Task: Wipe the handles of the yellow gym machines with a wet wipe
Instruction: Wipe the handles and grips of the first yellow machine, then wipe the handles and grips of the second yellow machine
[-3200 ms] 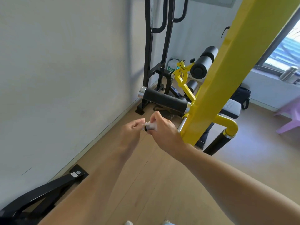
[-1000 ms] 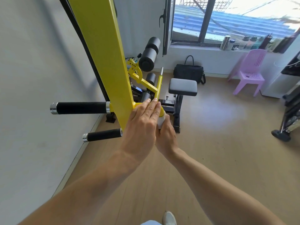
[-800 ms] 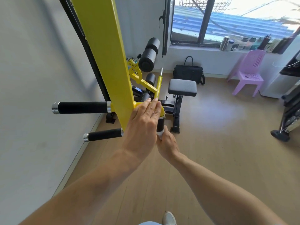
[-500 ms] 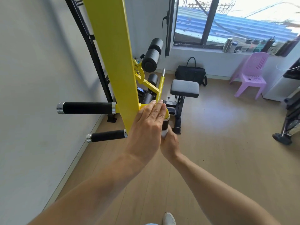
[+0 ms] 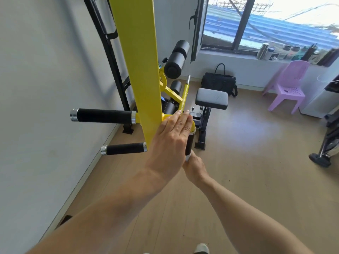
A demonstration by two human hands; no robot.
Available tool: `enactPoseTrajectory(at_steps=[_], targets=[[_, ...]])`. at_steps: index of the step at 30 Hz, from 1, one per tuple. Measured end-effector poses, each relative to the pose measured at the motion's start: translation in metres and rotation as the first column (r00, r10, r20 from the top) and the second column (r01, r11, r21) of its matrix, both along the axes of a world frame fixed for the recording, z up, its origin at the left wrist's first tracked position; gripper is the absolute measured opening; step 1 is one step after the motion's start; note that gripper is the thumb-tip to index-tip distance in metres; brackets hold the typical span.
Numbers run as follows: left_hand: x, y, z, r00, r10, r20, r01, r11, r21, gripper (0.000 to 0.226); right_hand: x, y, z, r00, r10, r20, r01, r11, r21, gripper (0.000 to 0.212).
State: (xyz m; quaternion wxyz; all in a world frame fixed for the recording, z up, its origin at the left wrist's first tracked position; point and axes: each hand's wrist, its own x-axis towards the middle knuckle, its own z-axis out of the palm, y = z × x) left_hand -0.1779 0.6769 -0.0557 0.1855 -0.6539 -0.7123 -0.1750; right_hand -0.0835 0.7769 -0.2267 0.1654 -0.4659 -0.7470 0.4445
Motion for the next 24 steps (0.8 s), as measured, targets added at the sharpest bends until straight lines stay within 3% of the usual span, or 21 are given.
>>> enactPoseTrajectory(at_steps=[2, 5, 8, 9, 11, 13, 15, 18, 21, 24], targets=[[0.003, -0.002, -0.006, 1.0, 0.003, 0.016, -0.003, 1.0, -0.003, 0.06, 0.012, 0.004, -0.022, 0.987, 0.087, 0.135, -0.067, 0.987, -0.147, 0.026], [0.014, -0.016, -0.03, 0.982, -0.028, 0.186, 0.023, 0.999, 0.028, 0.061, 0.036, -0.007, -0.044, 0.924, 0.297, 0.242, -0.2, 0.913, -0.355, 0.017], [0.038, -0.042, -0.065, 0.919, 0.013, 0.393, -0.045, 0.996, 0.071, 0.061, 0.056, -0.025, -0.033, 0.936, 0.352, -0.012, -0.314, 0.821, -0.477, 0.027], [0.05, -0.05, -0.076, 0.851, 0.111, 0.513, -0.151, 0.988, 0.038, 0.059, 0.061, -0.027, -0.026, 0.931, 0.347, -0.114, -0.355, 0.786, -0.506, 0.036], [0.078, -0.064, -0.096, 0.552, 0.355, 0.755, -0.412, 0.903, -0.123, 0.053, 0.071, -0.027, -0.013, 0.881, 0.416, -0.225, -0.471, 0.732, -0.493, 0.043], [0.109, -0.075, -0.106, 0.222, 0.439, 0.871, -0.51, 0.813, -0.28, 0.054, 0.086, -0.025, 0.002, 0.794, 0.586, -0.16, -0.6, 0.715, -0.359, 0.025], [0.146, -0.087, -0.112, 0.022, 0.391, 0.92, -0.531, 0.785, -0.321, 0.057, 0.104, -0.025, 0.018, 0.688, 0.723, -0.058, -0.719, 0.669, -0.187, 0.02], [0.212, -0.104, -0.113, -0.138, 0.336, 0.932, -0.616, 0.707, -0.347, 0.037, 0.135, -0.04, 0.038, 0.559, 0.824, -0.09, -0.823, 0.537, -0.186, 0.025], [0.27, -0.125, -0.114, -0.234, 0.367, 0.9, -0.784, 0.477, -0.398, 0.025, 0.167, -0.065, 0.04, 0.471, 0.877, -0.095, -0.874, 0.448, -0.19, 0.037], [0.316, -0.155, -0.11, -0.253, 0.34, 0.906, -0.863, 0.345, -0.37, 0.022, 0.196, -0.092, 0.043, 0.371, 0.916, -0.151, -0.904, 0.319, -0.283, 0.033]])
